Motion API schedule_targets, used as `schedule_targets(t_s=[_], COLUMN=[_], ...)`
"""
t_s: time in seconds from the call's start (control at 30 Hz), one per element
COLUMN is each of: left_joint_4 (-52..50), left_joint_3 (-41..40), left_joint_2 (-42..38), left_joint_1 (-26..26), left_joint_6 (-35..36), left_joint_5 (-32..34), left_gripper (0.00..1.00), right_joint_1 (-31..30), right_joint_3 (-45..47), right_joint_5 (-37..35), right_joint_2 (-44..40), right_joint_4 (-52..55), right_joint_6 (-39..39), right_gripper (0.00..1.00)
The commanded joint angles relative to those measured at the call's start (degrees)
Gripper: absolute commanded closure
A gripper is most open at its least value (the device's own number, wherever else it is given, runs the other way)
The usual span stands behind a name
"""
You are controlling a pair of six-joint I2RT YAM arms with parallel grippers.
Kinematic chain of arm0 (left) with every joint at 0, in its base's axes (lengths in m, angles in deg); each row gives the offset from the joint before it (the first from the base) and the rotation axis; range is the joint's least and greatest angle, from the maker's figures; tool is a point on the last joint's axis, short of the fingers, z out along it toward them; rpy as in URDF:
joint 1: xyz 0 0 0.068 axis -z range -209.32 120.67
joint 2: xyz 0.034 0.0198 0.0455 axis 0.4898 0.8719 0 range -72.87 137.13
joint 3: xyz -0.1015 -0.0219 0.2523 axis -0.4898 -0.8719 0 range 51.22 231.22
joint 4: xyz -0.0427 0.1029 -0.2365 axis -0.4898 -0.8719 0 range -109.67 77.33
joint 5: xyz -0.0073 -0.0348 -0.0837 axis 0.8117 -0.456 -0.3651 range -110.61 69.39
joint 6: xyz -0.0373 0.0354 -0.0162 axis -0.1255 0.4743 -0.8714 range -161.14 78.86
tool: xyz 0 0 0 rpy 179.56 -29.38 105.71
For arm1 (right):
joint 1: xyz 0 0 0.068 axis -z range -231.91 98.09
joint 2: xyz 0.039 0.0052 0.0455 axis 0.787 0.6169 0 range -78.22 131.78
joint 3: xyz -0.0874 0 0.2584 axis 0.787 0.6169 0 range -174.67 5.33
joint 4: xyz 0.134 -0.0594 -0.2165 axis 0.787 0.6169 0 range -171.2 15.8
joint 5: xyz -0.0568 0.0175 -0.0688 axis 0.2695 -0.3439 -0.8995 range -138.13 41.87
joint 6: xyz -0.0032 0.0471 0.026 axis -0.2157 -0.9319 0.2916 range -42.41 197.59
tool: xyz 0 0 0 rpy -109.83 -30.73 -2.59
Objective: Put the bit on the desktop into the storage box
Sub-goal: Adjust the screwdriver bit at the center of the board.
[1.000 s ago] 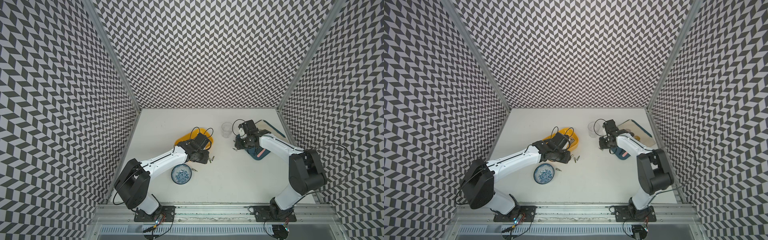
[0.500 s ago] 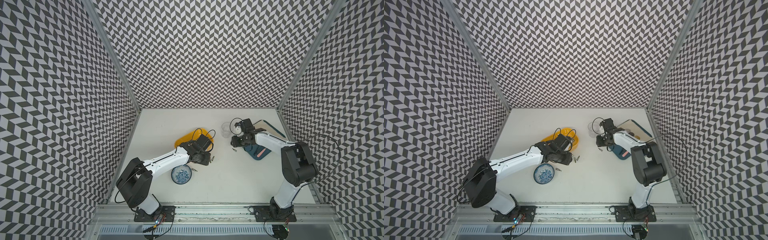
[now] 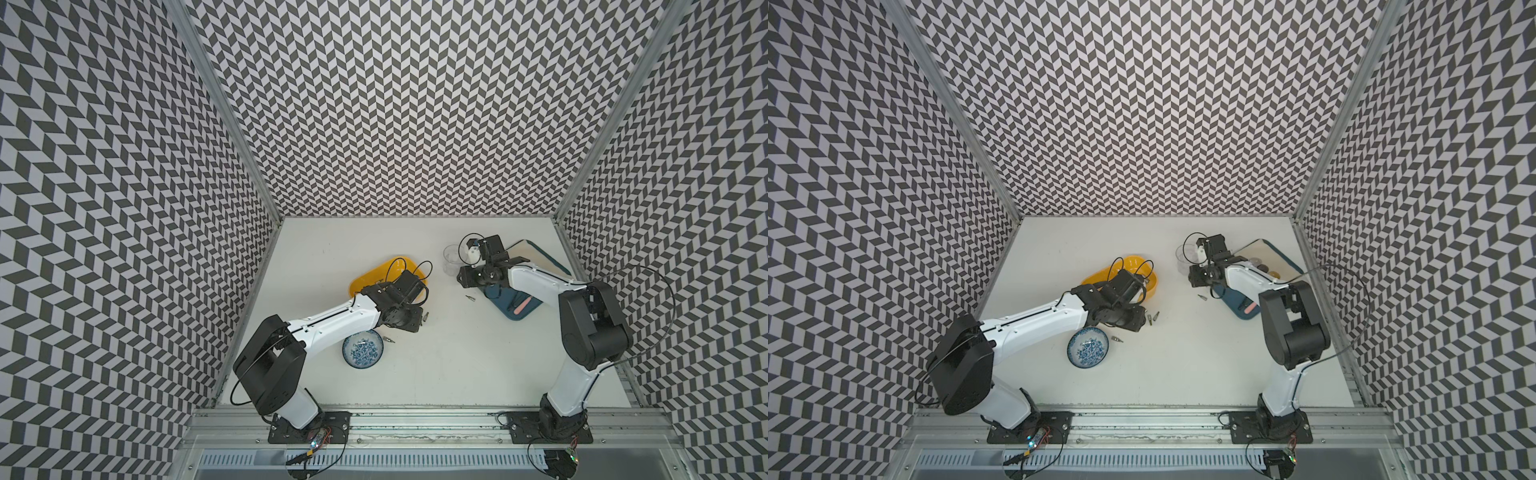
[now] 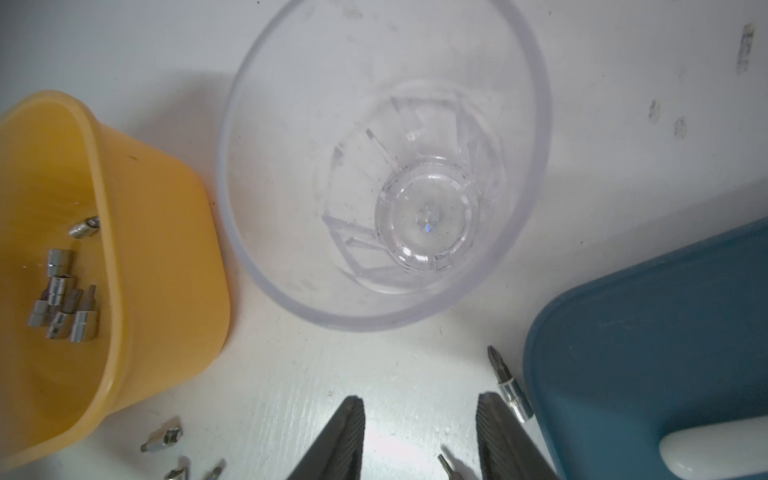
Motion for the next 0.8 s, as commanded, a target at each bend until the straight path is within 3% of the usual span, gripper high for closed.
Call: schedule_targets(t_s=[0.0, 0.77], left_joint_4=[0.93, 1.40], left_joint_3=[0.22, -1.93], left_joint_2=[0.15, -1.29], left_joint_1=[0.52, 0.66], left_joint_6=[-0.66, -1.39], left_joint_5=[0.38, 0.56], left_gripper=[0.61, 0.61], right_joint_1=[-0.79, -1.97], right_joint_3=[-0.85, 2.39], right_joint_5=[-1.86, -7.09], right_joint_2=[1.83, 4.47], right_joint_4=[-2.90, -10.49], right_joint_6=[1.20, 3.58], right_gripper=[0.52, 0.53])
